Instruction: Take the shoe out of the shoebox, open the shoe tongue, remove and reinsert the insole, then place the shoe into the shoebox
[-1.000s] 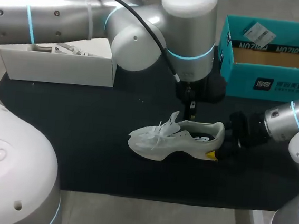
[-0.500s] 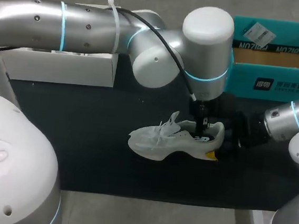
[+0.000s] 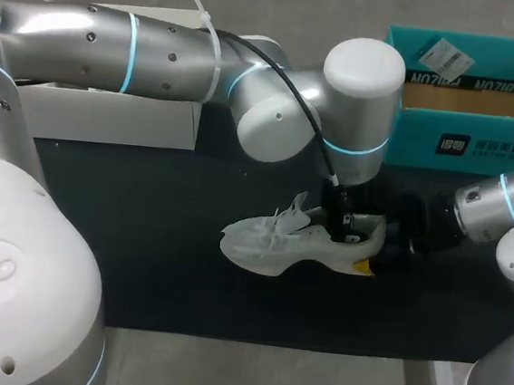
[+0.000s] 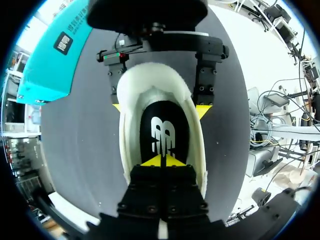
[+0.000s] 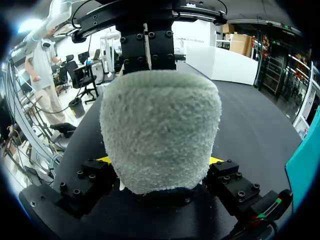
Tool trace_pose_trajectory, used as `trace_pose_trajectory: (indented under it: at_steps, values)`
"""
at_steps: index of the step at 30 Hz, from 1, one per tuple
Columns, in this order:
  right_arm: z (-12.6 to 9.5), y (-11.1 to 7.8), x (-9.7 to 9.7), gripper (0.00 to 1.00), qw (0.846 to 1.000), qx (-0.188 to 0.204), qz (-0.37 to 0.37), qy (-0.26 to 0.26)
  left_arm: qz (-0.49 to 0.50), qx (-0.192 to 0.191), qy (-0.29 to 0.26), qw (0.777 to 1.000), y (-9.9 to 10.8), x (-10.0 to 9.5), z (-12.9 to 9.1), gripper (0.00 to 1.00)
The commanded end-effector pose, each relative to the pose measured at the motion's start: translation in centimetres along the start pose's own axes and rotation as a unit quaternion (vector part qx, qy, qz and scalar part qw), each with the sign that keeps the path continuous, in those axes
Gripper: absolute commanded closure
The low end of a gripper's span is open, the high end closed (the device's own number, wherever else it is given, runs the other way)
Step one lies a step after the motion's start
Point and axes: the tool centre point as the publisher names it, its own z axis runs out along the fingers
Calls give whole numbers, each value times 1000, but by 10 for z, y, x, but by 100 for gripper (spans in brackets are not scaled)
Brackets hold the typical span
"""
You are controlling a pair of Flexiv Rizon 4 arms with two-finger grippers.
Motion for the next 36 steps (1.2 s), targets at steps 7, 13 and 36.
trace_pose_trajectory:
  at_steps: [7, 13, 36]
  values:
    - [4, -2, -1, 100, 1000, 1, 0, -1, 26, -13, 38, 999, 20, 21, -1, 100]
    - [4, -2, -1, 100, 1000, 1, 0, -1, 41, -29, 72, 996, 27, 34, 9, 100]
    - [4, -2, -1, 100, 1000, 1, 0, -1, 69, -17, 96, 993, 15, 38, 26, 100]
